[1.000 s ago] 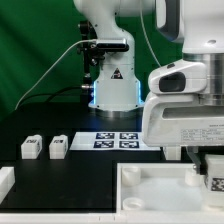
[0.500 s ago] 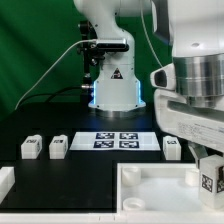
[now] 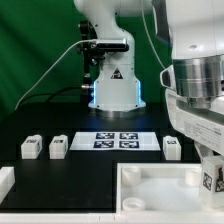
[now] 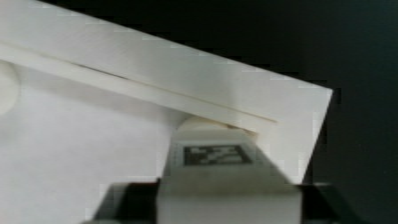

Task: Assemble one leg

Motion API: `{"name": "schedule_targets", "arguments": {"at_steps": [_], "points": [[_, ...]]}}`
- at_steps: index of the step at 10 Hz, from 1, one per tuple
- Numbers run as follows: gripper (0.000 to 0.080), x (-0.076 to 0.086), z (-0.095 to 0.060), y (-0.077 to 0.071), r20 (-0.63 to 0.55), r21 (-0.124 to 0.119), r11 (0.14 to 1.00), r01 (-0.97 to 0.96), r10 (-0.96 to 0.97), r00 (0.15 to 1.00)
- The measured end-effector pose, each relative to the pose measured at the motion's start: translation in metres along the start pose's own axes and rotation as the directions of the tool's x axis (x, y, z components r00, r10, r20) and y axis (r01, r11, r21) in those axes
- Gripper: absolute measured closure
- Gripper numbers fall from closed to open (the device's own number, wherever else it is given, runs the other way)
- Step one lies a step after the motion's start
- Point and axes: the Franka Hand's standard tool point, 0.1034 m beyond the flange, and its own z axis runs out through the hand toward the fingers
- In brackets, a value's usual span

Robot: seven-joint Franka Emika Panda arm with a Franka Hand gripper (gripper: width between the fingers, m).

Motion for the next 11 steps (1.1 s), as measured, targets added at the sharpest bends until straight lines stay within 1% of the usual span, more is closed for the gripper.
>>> {"name": "schedule_targets", "arguments": {"at_steps": [1,2,3,4,6,7,8,9,10,11], "points": [[0.0301,-0.0004,-0.0001,0.0003,-0.009,-0.009,0.969,0.245,-0.245,0.969],[0.0301,0.0026,-0.0025,-0.0008,-0.014,-0.004,0.904,0.428,-0.428,0.904],[0.0184,0.0063,-0.0033,-0.0002,-0.02,-0.002,0.844,0.537,-0.537,0.843],[0.0157,0.0055,-0.0021,0.0,-0.018,-0.005,0.801,0.598,-0.598,0.801],[0.0152,0.0071,-0.0019,0.0006,-0.017,-0.011,0.65,0.76,-0.76,0.65],[0.0152,0.0073,-0.0019,0.001,-0.013,-0.024,0.551,0.834,-0.834,0.551],[0.015,0.008,-0.0036,-0.0015,-0.015,-0.056,0.435,0.899,-0.901,0.434],[0.015,0.0078,-0.0032,-0.0019,-0.021,-0.058,0.435,0.898,-0.9,0.435],[0.015,0.0081,-0.0028,-0.0016,-0.021,-0.056,0.463,0.884,-0.886,0.463],[0.0263,0.0079,-0.0027,-0.0017,-0.022,-0.054,0.477,0.877,-0.879,0.477]]}}
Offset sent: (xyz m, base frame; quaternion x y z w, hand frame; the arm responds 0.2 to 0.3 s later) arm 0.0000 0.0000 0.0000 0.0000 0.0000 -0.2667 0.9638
